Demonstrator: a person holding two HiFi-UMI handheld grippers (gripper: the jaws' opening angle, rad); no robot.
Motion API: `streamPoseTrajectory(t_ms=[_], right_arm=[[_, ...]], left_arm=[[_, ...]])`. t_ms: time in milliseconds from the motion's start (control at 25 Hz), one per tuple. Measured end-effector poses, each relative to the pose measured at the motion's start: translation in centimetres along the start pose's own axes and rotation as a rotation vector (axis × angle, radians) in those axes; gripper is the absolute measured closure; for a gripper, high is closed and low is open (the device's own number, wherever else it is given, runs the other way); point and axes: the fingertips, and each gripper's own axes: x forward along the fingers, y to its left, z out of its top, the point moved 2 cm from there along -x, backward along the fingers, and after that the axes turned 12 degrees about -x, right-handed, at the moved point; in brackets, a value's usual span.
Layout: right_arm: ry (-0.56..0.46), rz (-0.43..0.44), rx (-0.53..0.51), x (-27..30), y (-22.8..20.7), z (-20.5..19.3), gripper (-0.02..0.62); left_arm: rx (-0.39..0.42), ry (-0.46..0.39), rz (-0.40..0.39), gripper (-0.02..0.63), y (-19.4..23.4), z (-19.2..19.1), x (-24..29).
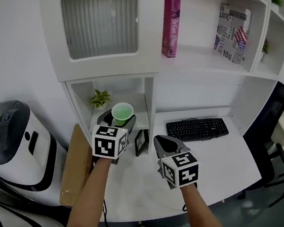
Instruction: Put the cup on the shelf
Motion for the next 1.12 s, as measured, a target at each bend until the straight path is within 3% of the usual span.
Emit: streamPoseTrajectory(t_ms=[560,880,1120], right_arm=[[0.016,-0.006,0.020,1.3,-0.4,-0.8,0.572],[0.017,-0.013,0.032,1.2,-1.2,-1.2,0.572],[0.018,-0.014,0.034,1.0,-1.6,-1.4,0.572]], left_arm=[[-0.021,0.048,0.030,0.302,2.4,-1.3,3.6],[0.026,0.091,0.068,0.298,2.3,-1.8,4.2],[0.017,0.111,0.076,0.298,2.4,-1.8,4.3]])
